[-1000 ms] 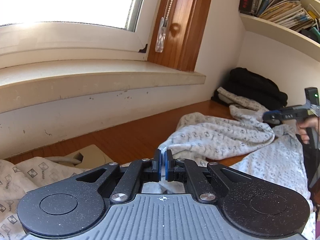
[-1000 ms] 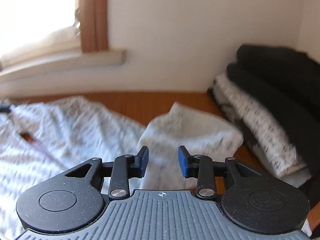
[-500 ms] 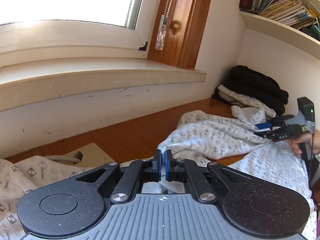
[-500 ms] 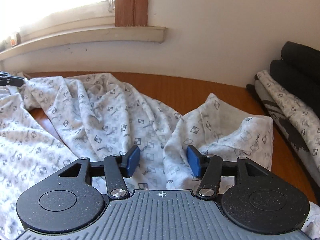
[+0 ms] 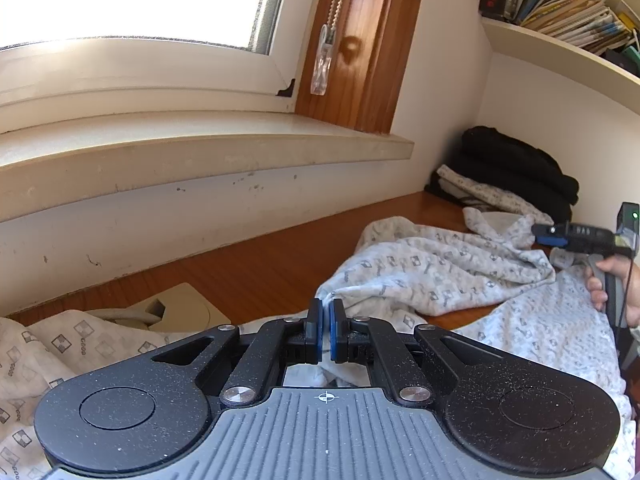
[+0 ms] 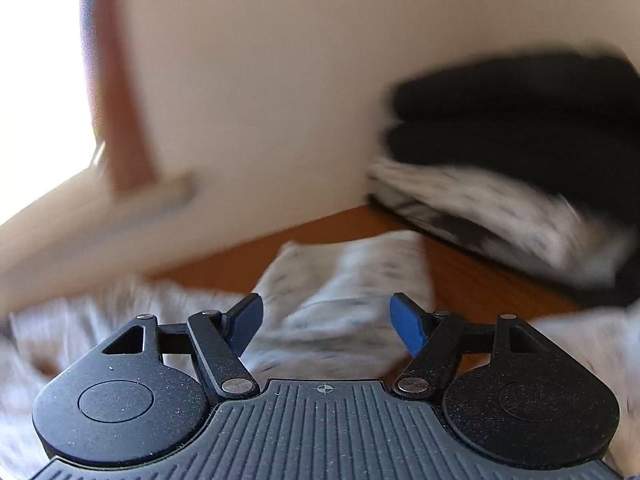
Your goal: Fold clothes
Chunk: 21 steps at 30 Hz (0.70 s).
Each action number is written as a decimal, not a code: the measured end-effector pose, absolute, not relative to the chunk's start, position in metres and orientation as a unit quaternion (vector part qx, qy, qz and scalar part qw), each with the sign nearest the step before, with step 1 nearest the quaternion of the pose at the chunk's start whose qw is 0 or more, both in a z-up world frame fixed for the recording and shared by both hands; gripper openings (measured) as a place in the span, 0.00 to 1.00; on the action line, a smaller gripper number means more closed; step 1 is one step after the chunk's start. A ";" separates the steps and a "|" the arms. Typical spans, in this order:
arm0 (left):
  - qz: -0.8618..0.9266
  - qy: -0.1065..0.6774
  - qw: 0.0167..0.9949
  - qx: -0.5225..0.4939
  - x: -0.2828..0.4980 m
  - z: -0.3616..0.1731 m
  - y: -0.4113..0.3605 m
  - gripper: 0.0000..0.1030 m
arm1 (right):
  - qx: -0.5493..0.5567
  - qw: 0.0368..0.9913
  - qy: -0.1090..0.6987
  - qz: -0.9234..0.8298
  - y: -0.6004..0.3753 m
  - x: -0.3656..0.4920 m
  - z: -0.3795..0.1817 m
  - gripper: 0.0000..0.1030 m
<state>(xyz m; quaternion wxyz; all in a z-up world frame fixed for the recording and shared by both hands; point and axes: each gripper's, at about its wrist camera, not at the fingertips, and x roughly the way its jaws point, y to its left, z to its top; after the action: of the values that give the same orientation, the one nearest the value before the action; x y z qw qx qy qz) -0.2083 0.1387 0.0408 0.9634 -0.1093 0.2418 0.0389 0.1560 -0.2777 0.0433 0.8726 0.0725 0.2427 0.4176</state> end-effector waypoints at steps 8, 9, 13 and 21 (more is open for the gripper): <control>0.040 0.241 0.964 -0.107 -0.209 0.041 0.137 0.03 | 0.029 0.871 0.278 0.405 -0.252 0.174 0.047 0.67; 0.040 0.241 0.964 -0.107 -0.209 0.041 0.138 0.03 | 0.019 0.868 0.284 0.406 -0.247 0.178 0.047 0.63; 0.039 0.240 0.964 -0.106 -0.209 0.040 0.138 0.03 | -0.004 0.860 0.280 0.427 -0.234 0.189 0.055 0.08; 0.036 0.243 0.964 -0.107 -0.208 0.040 0.139 0.03 | -0.019 0.925 0.206 0.318 -0.286 0.197 0.081 0.31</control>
<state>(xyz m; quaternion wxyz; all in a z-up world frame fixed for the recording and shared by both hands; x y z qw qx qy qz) -0.2076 0.1394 0.0401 0.9636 -0.1066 0.2426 0.0364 0.1966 -0.2860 0.0810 0.9252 -0.0186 0.2057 0.3183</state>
